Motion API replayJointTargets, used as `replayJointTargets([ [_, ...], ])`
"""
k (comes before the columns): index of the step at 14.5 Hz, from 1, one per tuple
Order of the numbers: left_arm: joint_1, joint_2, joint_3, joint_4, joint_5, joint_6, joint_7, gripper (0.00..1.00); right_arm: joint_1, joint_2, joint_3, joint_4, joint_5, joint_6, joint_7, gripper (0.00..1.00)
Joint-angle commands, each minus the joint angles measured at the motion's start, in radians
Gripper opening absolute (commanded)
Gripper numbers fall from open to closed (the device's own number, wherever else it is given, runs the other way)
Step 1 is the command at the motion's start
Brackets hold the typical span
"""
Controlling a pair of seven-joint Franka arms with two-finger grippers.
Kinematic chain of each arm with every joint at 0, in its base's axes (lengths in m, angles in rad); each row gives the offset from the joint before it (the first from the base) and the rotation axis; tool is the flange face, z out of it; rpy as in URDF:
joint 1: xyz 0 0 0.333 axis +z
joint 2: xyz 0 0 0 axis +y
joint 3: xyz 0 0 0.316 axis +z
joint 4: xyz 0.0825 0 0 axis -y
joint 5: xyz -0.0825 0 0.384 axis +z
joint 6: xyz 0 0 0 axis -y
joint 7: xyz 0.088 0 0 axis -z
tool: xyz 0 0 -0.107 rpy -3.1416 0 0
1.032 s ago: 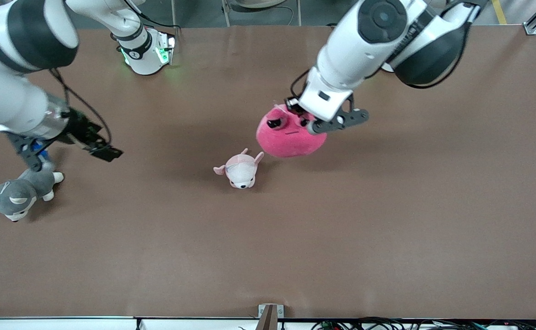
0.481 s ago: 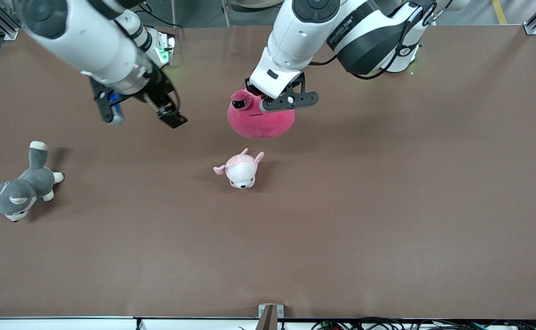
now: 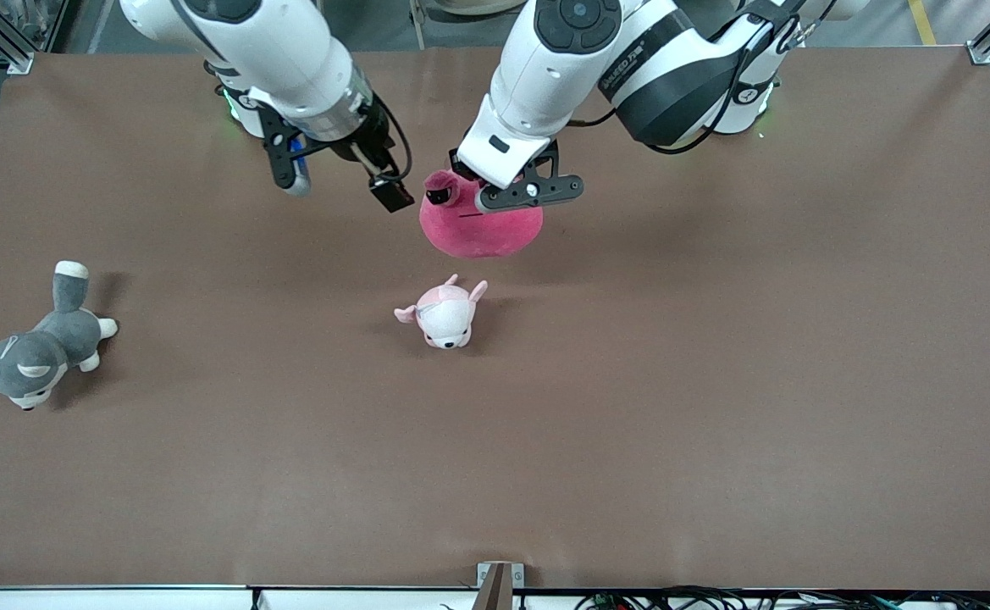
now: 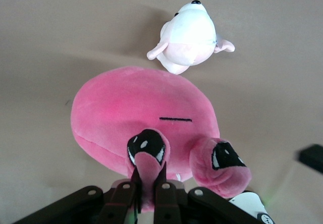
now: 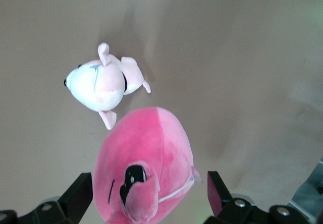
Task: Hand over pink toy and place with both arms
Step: 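Grasp the pink toy with the right gripper beside the left gripper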
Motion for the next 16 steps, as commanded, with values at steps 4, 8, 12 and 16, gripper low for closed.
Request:
replayJointTargets([
  [4,-0.013,0.009,0.004,0.029,0.007,0.004,-0.013,0.01,0.076,-0.002,-0.011,-0.060,0.006,0.121,0.057,0.90],
  [8,-0.012,0.008,0.004,0.029,0.007,0.003,-0.013,0.01,0.077,0.009,-0.011,-0.079,0.002,0.149,0.055,0.68],
  [12,-0.012,0.009,0.004,0.027,0.007,0.003,-0.013,0.01,0.074,0.011,-0.013,-0.091,0.002,0.161,0.054,0.18],
  [16,-0.012,0.009,0.004,0.027,0.007,0.003,-0.013,0.01,0.068,0.008,-0.014,-0.089,0.002,0.163,0.048,0.00],
])
